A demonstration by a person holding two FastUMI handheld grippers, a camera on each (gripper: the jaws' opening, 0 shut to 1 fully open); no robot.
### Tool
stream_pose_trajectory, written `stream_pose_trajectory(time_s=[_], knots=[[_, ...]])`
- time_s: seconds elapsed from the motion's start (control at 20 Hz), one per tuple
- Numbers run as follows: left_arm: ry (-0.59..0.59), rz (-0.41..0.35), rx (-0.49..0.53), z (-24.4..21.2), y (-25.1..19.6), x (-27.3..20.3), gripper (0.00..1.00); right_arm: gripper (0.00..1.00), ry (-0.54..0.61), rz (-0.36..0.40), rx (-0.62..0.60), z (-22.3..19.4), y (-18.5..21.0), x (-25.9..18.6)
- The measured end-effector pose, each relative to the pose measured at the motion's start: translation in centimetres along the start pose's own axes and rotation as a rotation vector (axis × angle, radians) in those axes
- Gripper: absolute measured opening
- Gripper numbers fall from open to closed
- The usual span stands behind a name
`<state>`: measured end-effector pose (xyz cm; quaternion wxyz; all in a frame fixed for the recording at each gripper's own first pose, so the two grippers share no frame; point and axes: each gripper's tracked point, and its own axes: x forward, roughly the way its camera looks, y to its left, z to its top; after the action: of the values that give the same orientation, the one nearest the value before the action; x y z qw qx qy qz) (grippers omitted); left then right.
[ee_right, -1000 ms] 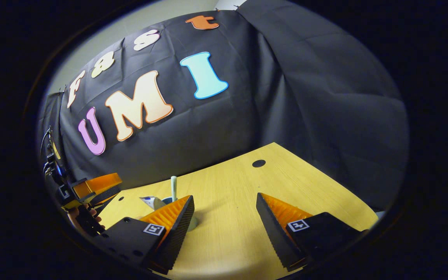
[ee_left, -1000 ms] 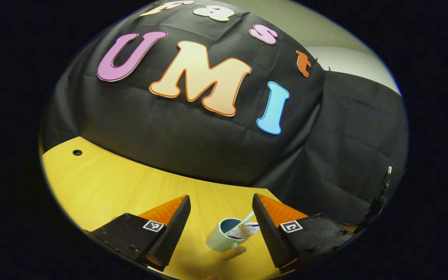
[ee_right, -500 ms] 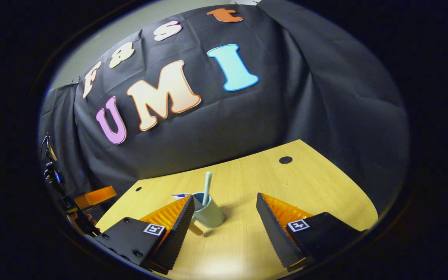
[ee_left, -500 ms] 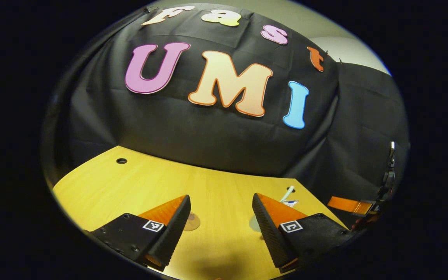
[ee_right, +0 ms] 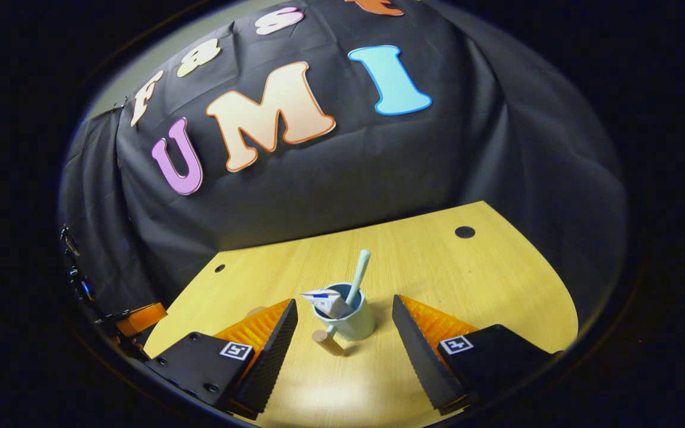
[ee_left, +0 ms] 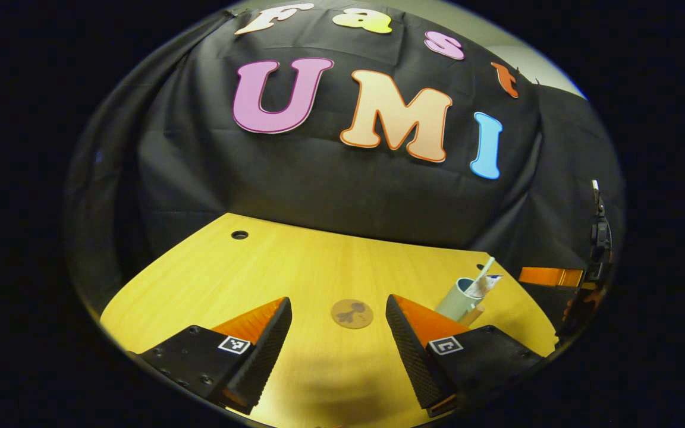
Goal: Put the toothbrush and toothpaste on the desktop into the cup, then pick up the cup and place it on the coaster on the desktop.
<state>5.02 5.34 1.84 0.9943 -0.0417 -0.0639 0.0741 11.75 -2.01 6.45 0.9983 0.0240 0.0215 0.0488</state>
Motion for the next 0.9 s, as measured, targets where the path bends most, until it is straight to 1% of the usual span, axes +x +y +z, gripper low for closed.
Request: stream_pose_trajectory(time_s=[0.05, 0.1, 0.15, 0.25, 0.3, 0.35, 0.4, 0.45, 0.6, 0.65, 0.7, 0.75, 0.9], knots=[[0.002, 0.020, 0.001, -0.1, 1.0, -0.1, 0.92, 0.94, 0.038, -0.006, -0.023, -0.6, 0.2, 0.7], [0.003, 0.036, -0.002, -0.2, 1.9, 0.0, 0.92, 0.98, 0.077, -0.013, -0.044, -1.0, 0.4, 1.1], [0.003, 0.049, -0.005, -0.2, 2.6, 0.0, 0.92, 0.94, 0.116, -0.017, -0.061, -1.5, 0.6, 1.7], [0.005, 0.075, -0.008, -0.4, 4.2, 0.2, 0.92, 0.94, 0.199, -0.024, -0.085, -2.6, 1.3, 2.7], [0.011, 0.087, -0.008, -0.6, 5.0, 0.2, 0.92, 0.98, 0.237, -0.036, -0.100, -3.2, 1.3, 3.1], [0.016, 0.097, -0.009, -0.8, 5.7, 0.4, 0.92, 0.98, 0.269, -0.054, -0.112, -3.6, 1.2, 3.6], [0.021, 0.106, -0.011, -1.0, 6.4, 0.5, 0.93, 0.94, 0.301, -0.072, -0.111, -4.0, 1.1, 4.1], [0.026, 0.113, -0.014, -1.1, 7.0, 0.6, 0.93, 0.98, 0.332, -0.094, -0.096, -4.4, 0.9, 4.4], [0.042, 0.133, -0.020, -1.8, 8.7, 1.0, 0.92, 0.98, 0.420, -0.141, 0.019, -5.9, 0.9, 5.6], [0.047, 0.139, -0.022, -2.0, 9.2, 1.0, 0.92, 0.97, 0.447, -0.148, 0.054, -6.3, 1.1, 5.9], [0.052, 0.141, -0.026, -2.2, 9.7, 1.2, 0.93, 0.91, 0.469, -0.157, 0.068, -6.8, 1.0, 6.3], [0.057, 0.143, -0.031, -2.3, 10.1, 1.2, 0.93, 0.97, 0.498, -0.172, 0.057, -7.3, 0.7, 6.4], [0.075, 0.153, -0.038, -2.9, 11.5, 1.3, 0.93, 0.97, 0.572, -0.223, -0.016, -8.6, -0.2, 6.6]])
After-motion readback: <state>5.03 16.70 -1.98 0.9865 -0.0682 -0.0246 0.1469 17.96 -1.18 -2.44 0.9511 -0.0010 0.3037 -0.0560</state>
